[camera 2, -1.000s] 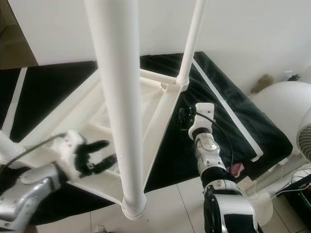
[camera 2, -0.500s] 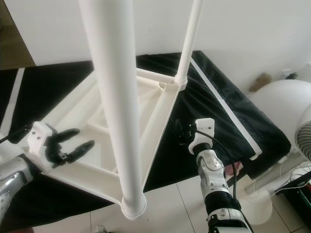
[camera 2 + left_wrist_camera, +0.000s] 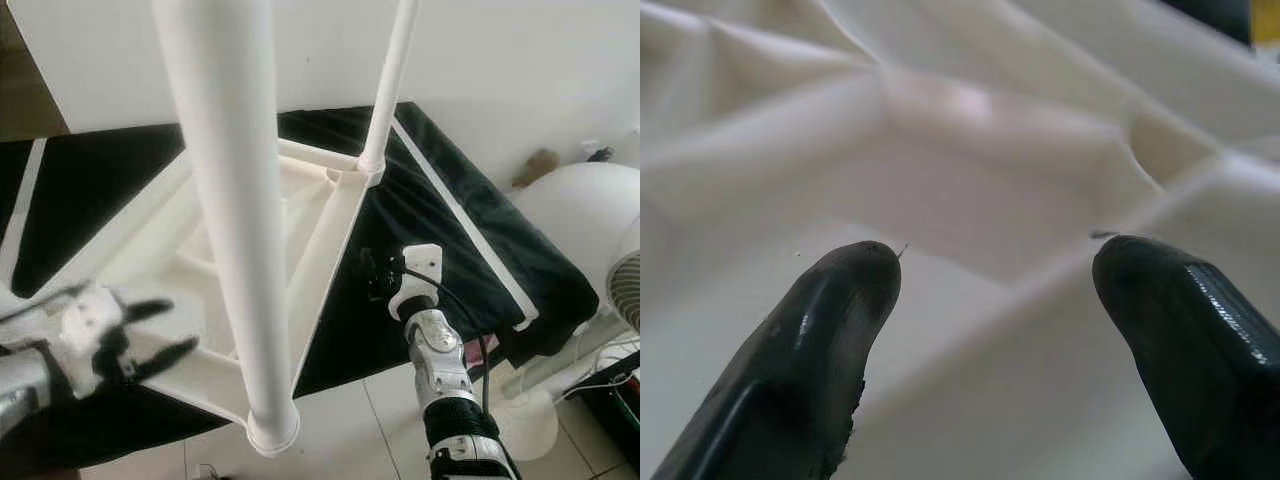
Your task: Building children table
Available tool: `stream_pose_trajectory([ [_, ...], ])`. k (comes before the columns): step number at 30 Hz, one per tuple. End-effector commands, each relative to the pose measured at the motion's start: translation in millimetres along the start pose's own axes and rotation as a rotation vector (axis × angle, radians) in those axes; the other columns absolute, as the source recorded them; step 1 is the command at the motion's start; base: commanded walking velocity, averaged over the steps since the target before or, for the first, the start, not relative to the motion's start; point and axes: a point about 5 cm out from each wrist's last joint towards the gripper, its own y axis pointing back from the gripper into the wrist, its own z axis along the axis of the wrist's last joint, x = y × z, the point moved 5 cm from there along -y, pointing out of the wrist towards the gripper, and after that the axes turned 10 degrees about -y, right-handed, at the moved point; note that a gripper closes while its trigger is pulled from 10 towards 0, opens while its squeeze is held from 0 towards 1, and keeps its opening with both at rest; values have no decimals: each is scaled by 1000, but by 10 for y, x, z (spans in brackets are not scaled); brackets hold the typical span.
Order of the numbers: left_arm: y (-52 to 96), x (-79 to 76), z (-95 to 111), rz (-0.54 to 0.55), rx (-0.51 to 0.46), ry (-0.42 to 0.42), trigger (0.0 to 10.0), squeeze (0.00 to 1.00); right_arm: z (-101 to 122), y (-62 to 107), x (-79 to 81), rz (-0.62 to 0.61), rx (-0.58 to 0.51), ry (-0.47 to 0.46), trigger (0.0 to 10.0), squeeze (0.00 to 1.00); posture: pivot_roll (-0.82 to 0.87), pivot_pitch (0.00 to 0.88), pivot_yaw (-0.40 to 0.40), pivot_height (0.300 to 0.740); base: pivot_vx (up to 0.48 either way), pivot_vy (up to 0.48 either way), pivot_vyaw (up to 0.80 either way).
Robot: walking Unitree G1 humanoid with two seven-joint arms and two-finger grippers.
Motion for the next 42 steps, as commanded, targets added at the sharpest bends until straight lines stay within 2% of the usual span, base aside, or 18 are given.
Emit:
stream_pose_trajectory([
  [1,43,-278,56,-245,-40,-22,10000,0,-40,21,4,3,20,-9,10000,0,52,65,-48,740,0,0,0],
  [5,86,-313,149,-251,-73,12,10000,0,-48,24,0,3,27,-10,10000,0,56,61,-49,740,0,0,0],
  [10,186,-280,386,-228,-178,75,10000,0,-64,26,-6,3,36,-13,10000,0,63,58,-51,740,0,0,0],
  [15,253,-310,452,-238,-211,88,10000,0,-79,29,7,7,44,-14,10000,0,70,59,-55,740,0,0,0],
  [17,267,-361,379,-263,-176,76,10000,0,-89,27,13,7,48,-16,10000,0,75,63,-59,740,0,0,0],
  [21,296,-469,39,-307,-10,-1,10000,0,-105,23,40,21,57,-12,10000,0,76,67,-62,740,0,0,0],
  [26,289,-478,-10,-302,17,7,10000,0,-97,20,22,17,57,-12,10000,0,75,68,-62,740,0,0,0],
  [28,246,-469,-127,-293,71,-18,10000,0,-89,23,55,37,58,-14,10000,0,69,66,-60,740,0,0,0],
  [33,177,-410,-205,-260,96,-30,10000,0,-110,78,145,95,67,-8,10000,0,66,67,-60,740,0,0,0],
  [42,73,-365,-197,-230,84,-82,10000,0,-149,176,57,78,82,9,10000,0,50,75,-53,740,0,0,0],
])
